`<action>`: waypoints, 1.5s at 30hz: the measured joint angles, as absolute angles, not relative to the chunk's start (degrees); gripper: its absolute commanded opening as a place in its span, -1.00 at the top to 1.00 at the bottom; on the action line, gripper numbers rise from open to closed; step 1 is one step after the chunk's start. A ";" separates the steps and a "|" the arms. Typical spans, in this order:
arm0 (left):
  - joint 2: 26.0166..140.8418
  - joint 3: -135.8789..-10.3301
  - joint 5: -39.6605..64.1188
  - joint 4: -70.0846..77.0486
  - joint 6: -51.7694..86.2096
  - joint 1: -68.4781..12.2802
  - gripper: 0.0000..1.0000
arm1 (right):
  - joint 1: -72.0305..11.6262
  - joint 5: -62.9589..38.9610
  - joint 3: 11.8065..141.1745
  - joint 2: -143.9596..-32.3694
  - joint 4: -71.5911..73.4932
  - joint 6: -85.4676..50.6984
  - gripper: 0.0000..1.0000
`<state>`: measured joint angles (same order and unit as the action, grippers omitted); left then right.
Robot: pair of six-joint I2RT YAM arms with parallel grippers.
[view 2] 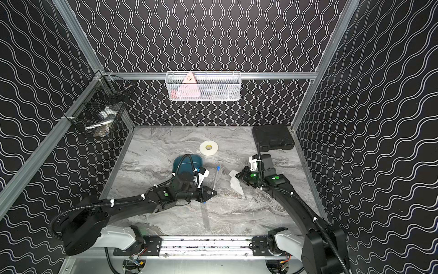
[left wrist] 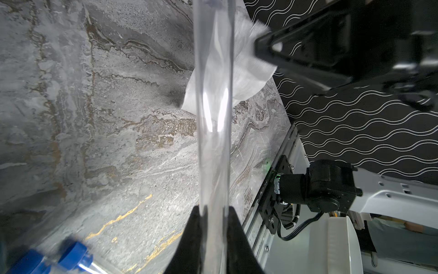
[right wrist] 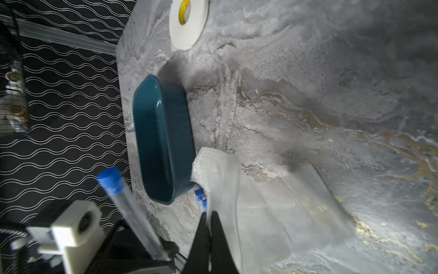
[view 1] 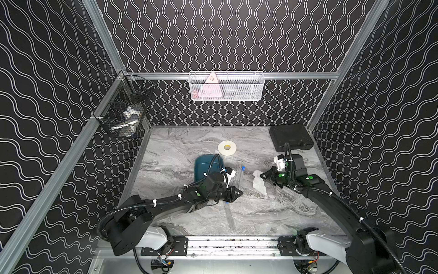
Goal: Wipe the exteriors of test tubes
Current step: Place the cleaning item in the test tube.
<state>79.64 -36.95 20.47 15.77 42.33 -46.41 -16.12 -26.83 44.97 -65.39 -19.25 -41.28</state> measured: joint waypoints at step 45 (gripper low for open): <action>87.15 -42.48 23.57 21.52 43.57 -47.59 0.73 | -30.74 -23.03 55.02 -76.86 -11.11 -52.62 0.28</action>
